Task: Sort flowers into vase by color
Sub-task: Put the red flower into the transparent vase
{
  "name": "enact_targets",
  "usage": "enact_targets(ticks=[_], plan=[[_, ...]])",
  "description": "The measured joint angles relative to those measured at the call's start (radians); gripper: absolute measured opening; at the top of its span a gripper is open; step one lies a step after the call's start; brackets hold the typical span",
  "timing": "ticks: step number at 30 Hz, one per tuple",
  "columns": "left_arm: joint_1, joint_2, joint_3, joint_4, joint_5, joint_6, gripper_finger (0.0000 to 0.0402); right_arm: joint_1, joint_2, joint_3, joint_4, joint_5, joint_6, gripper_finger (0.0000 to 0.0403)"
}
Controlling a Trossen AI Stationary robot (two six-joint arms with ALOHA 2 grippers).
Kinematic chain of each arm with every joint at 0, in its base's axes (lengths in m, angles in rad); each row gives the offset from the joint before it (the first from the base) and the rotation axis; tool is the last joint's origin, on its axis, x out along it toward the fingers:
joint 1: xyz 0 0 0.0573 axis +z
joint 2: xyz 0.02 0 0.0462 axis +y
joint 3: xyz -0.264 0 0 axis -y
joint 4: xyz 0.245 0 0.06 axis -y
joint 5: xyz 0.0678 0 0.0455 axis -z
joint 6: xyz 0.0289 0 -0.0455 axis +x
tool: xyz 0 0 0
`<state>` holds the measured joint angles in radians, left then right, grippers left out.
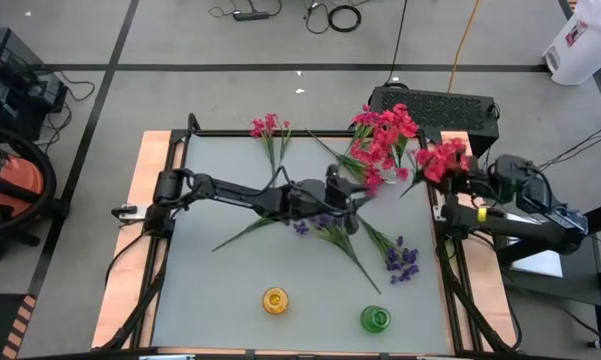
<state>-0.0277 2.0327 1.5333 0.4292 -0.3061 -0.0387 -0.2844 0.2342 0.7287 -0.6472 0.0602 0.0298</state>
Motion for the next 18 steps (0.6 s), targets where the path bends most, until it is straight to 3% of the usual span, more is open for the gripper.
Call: enact_targets(ticks=[5, 12, 15, 18], plan=[[0.000, -0.042, 0.000, -0.124, -0.191, -0.001, 0.0121, 0.000, 0.003, 0.000, -0.016, 0.242, -0.012, 0.0004], [0.000, -0.058, 0.000, -0.215, -0.437, -0.008, 0.0121, 0.000, 0.024, -0.034, 0.078, 0.352, -0.003, 0.0004], [0.000, -0.058, 0.000, -0.232, -0.459, -0.009, 0.0121, 0.000, 0.048, -0.092, 0.179, 0.366, -0.007, 0.0004], [0.000, -0.058, 0.000, -0.255, -0.461, -0.010, 0.0121, 0.000, 0.072, -0.131, 0.230, 0.445, -0.022, 0.0004]])
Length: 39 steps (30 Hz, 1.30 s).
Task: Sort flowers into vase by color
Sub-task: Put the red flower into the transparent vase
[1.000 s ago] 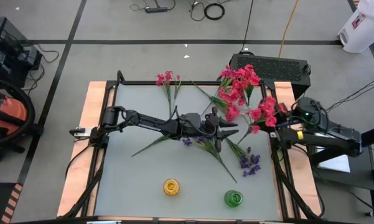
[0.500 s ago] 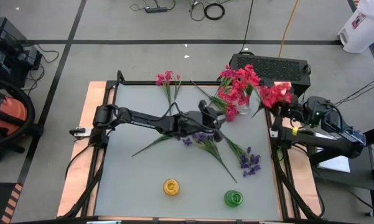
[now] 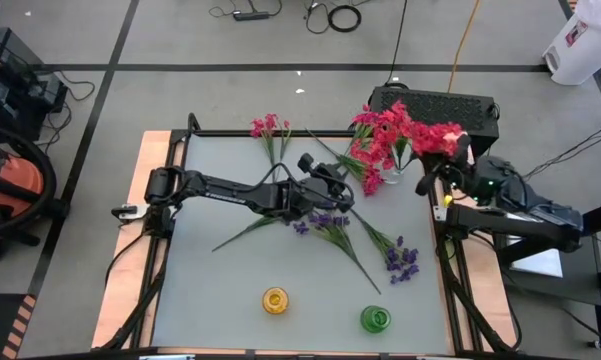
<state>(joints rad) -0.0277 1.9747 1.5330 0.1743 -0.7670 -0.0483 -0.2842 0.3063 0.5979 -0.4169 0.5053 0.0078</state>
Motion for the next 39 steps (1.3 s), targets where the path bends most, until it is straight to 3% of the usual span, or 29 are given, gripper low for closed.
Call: enact_targets(ticks=[4, 20, 28, 39], plan=[[-0.011, 0.000, 0.000, -0.003, -0.001, 0.000, 0.0121, 0.000, 0.012, -0.014, 0.002, 0.087, -0.010, 0.0004], [-0.019, 0.000, 0.000, -0.005, 0.000, -0.024, 0.0121, 0.000, 0.011, -0.024, 0.025, 0.098, 0.025, 0.0004], [-0.020, 0.000, 0.000, -0.005, 0.000, -0.025, 0.0121, 0.000, 0.012, -0.120, 0.098, 0.179, -0.004, 0.0004], [-0.021, 0.001, 0.000, -0.005, 0.002, -0.026, 0.0121, 0.000, 0.011, -0.171, 0.213, 0.180, -0.037, 0.0004]])
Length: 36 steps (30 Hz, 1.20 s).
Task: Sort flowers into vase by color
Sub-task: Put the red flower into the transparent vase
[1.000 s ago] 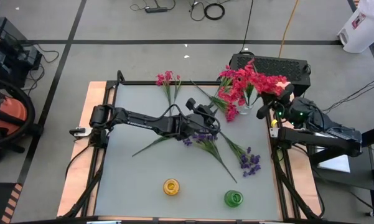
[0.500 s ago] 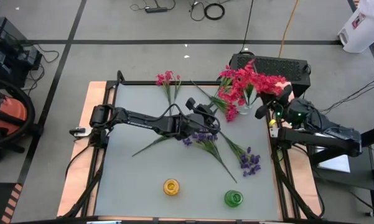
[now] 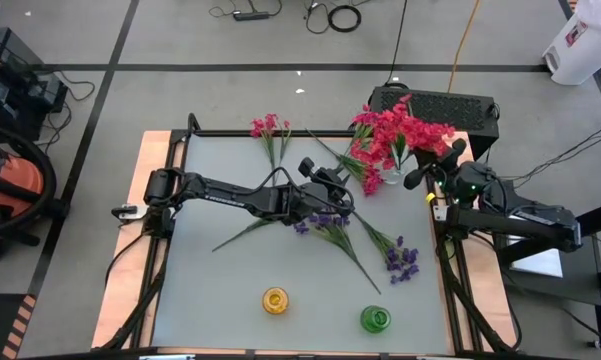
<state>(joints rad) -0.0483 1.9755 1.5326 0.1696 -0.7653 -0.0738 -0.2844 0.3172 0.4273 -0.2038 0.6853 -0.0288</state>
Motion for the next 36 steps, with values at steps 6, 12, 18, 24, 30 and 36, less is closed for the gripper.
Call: enact_targets(ticks=[6, 12, 18, 24, 30, 36], plan=[[0.000, 0.000, 0.000, 0.000, 0.001, 0.000, 0.0121, 0.000, 0.000, -0.009, -0.009, 0.000, 0.000, 0.0004], [0.000, 0.000, 0.000, 0.000, 0.001, 0.000, 0.0121, 0.000, 0.000, -0.009, -0.034, 0.000, 0.001, 0.0004], [-0.001, 0.000, 0.000, 0.000, 0.002, -0.020, 0.0121, 0.000, 0.000, -0.009, -0.037, -0.005, 0.004, 0.0004], [-0.004, 0.001, 0.000, 0.000, 0.002, -0.026, 0.0121, 0.000, 0.000, -0.009, -0.050, -0.010, 0.015, 0.0004], [-0.006, 0.001, 0.000, 0.000, 0.002, -0.026, 0.0121, 0.000, 0.000, -0.009, -0.056, -0.012, 0.018, 0.0004], [-0.006, 0.001, 0.000, 0.000, 0.002, -0.026, 0.0121, 0.000, 0.000, -0.009, -0.057, -0.095, 0.025, 0.0012]])
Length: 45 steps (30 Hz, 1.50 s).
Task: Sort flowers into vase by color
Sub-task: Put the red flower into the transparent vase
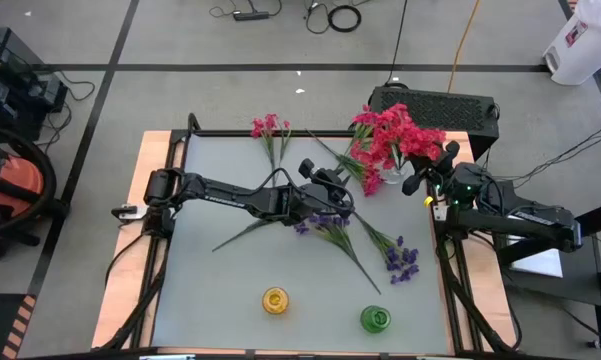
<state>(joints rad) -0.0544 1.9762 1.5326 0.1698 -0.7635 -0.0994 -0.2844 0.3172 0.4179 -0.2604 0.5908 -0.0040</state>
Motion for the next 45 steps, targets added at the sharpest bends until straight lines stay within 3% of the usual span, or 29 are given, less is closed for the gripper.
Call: enact_targets(ticks=[25, 36, 45], plan=[[-0.003, 0.000, 0.000, -0.005, 0.000, 0.001, 0.0121, 0.000, 0.000, 0.001, -0.004, -0.015, -0.064, 0.0151], [-0.006, 0.000, -0.001, -0.031, 0.001, 0.000, 0.0121, 0.000, 0.000, 0.152, -0.306, -0.020, 0.053, 0.0186], [-0.005, 0.000, -0.001, -0.029, 0.001, 0.000, 0.0121, 0.000, 0.000, 0.231, -0.424, -0.047, 0.075, 0.0191]])
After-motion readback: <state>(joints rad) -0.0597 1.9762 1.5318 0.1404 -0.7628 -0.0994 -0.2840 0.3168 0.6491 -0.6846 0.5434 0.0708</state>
